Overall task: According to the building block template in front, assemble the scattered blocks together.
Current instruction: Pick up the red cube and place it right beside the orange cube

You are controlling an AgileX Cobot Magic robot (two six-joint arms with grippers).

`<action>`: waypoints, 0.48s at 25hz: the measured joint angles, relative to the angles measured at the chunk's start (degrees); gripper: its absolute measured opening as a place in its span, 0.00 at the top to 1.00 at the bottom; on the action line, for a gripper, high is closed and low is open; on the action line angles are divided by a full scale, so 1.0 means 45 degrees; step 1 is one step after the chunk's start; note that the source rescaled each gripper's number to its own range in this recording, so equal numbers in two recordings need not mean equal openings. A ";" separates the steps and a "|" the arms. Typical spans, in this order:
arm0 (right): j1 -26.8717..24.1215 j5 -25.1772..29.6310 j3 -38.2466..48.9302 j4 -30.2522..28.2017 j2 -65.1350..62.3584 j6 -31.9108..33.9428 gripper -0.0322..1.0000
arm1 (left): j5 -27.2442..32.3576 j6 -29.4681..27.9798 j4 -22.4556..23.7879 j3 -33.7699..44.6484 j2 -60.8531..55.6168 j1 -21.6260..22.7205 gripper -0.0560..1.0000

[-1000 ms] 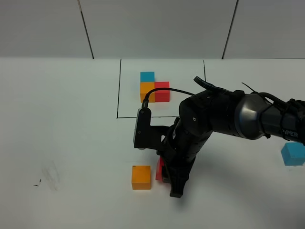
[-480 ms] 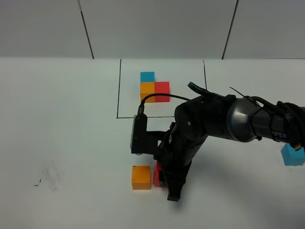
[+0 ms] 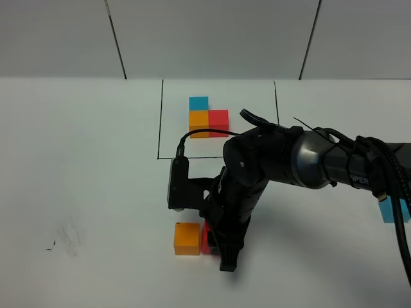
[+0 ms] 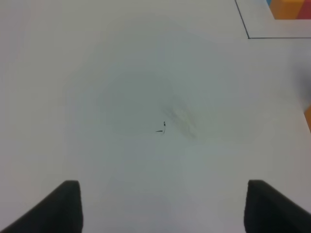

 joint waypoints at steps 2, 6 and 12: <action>0.0000 0.0149 -0.0096 -0.0067 0.0152 0.0116 0.73 | 0.0000 0.0000 0.0000 0.0000 0.0000 0.0000 0.47; 0.0000 0.0525 -0.0422 -0.0177 0.0474 0.0436 0.73 | 0.0000 0.0000 0.0067 0.0000 0.0000 0.0000 0.47; 0.0000 0.0779 -0.0723 -0.0506 0.0628 0.0787 0.73 | 0.0000 -0.0014 0.0000 0.0000 0.0000 0.0000 0.47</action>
